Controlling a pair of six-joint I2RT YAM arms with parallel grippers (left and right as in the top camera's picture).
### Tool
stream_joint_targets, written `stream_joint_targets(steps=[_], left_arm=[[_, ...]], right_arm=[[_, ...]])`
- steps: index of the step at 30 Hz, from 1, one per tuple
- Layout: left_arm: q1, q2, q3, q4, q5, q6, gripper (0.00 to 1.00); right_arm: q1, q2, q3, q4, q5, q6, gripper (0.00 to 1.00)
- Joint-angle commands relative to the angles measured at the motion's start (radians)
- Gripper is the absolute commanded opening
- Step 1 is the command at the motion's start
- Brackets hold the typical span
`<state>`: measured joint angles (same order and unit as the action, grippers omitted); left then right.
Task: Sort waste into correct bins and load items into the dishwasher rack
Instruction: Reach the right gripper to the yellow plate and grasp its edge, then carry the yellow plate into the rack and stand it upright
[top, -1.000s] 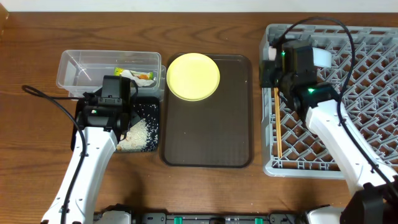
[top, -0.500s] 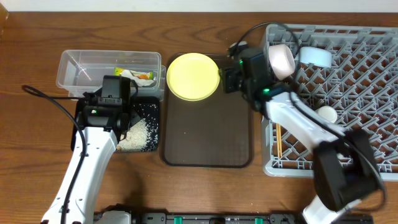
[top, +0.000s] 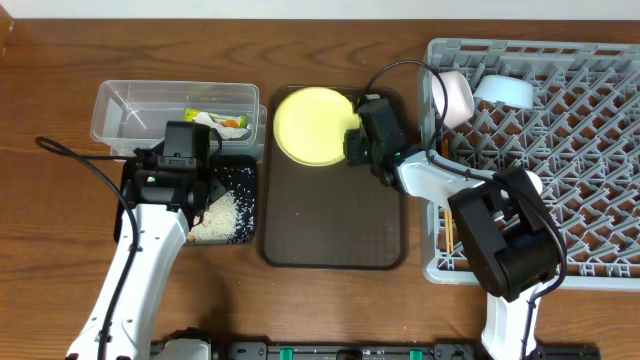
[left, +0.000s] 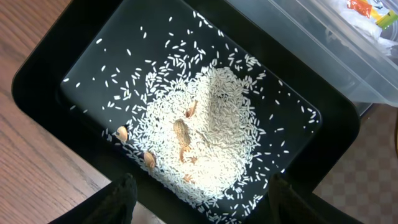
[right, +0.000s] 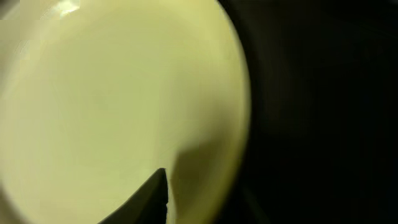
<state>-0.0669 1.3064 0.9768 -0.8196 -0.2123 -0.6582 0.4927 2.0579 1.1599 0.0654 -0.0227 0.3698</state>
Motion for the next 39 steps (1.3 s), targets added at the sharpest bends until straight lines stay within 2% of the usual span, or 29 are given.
stream_joint_targets(steps=[1, 3, 8, 14, 18, 23, 27, 33, 36, 39], left_arm=[[0.004, 0.001, -0.004, -0.003, -0.005, -0.013, 0.71], [0.004, 0.001, -0.004, -0.003, -0.005, -0.013, 0.71], [0.004, 0.001, -0.004, -0.010, -0.005, -0.013, 0.71], [0.004, 0.001, -0.004, -0.010, -0.005, -0.013, 0.71], [0.004, 0.001, -0.004, -0.009, -0.005, -0.013, 0.75], [0.004, 0.001, -0.004, -0.008, -0.005, -0.013, 0.75], [0.004, 0.001, -0.004, -0.004, -0.005, -0.013, 0.75], [0.004, 0.001, -0.004, -0.002, -0.005, -0.013, 0.75], [0.004, 0.001, -0.004, -0.001, -0.005, -0.013, 0.75], [0.004, 0.001, -0.004, -0.001, -0.005, -0.013, 0.75]], right_arm=[[0.010, 0.000, 0.005, 0.002, 0.019, 0.019, 0.20], [0.004, -0.008, 0.005, -0.005, 0.018, 0.019, 0.10], [-0.024, -0.085, 0.005, -0.061, 0.023, 0.005, 0.01], [-0.077, -0.265, 0.005, -0.169, 0.040, -0.132, 0.01], [-0.118, -0.414, 0.005, -0.308, 0.157, -0.223, 0.01], [-0.189, -0.597, 0.005, -0.458, 0.336, -0.330, 0.01], [-0.259, -0.711, 0.005, -0.536, 0.404, -0.410, 0.01], [-0.359, -0.777, 0.005, -0.602, 0.567, -0.693, 0.01], [-0.364, -0.766, 0.005, -0.631, 0.794, -0.716, 0.01], [-0.364, -0.750, 0.005, -0.638, 0.837, -0.716, 0.01]])
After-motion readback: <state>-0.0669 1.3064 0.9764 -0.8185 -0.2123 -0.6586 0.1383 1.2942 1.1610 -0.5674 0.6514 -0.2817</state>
